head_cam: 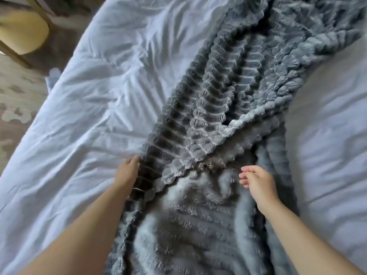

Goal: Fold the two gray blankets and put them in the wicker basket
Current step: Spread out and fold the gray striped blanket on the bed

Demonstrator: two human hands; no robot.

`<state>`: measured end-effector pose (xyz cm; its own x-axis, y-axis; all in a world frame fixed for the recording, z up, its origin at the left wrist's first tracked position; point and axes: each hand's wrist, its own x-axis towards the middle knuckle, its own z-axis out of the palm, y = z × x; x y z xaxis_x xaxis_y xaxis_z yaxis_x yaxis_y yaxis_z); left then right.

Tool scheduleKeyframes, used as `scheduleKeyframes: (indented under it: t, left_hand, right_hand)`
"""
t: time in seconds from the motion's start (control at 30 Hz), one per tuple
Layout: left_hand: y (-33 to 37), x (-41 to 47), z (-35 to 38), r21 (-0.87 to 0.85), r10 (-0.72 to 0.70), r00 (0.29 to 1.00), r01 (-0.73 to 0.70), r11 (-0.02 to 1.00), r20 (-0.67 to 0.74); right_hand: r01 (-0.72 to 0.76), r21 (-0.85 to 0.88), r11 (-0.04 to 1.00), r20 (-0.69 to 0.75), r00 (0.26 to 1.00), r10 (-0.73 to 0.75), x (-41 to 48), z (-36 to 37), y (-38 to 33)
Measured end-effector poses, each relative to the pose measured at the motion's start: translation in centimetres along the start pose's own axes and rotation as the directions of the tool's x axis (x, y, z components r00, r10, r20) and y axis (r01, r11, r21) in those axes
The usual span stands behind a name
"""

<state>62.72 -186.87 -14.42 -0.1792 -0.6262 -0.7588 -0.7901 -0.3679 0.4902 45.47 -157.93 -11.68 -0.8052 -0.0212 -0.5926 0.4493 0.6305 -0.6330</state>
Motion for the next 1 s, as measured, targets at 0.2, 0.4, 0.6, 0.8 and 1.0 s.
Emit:
scheduleKeyframes:
  t: [0.2,0.4,0.6,0.8,1.0]
  left_hand:
    - [2.7,-1.0,0.2,-0.169,0.058,0.944,-0.002,0.986,0.326]
    - [2.2,-3.0,-1.1,-0.029,0.490,0.870,-0.489,0.872,0.051]
    - [2.5,-3.1,-1.4,0.359,0.628,0.745,-0.662,0.657,0.226]
    - [2.6,-4.3,-1.4,0.134,0.565,0.769,-0.620,0.773,0.300]
    - [2.1,-2.4,-1.0,0.330,0.426,0.900,-0.432,0.839,0.094]
  right_hand:
    - [-0.244,0.205,0.948,0.430,0.892,0.137,-2.0,6.1,-3.8]
    - [-0.284,0.079,0.956,0.405,0.885,0.229,-2.7,11.3,-6.2]
    - [-0.021,-0.287,0.958,0.154,0.986,0.068,-4.5,11.4,-9.4]
    - [0.291,-0.073,0.954,0.298,0.919,-0.257,-7.1,15.9,-17.0]
    - [0.240,-0.198,0.950,0.532,0.841,-0.101,-3.6,18.0,-14.9]
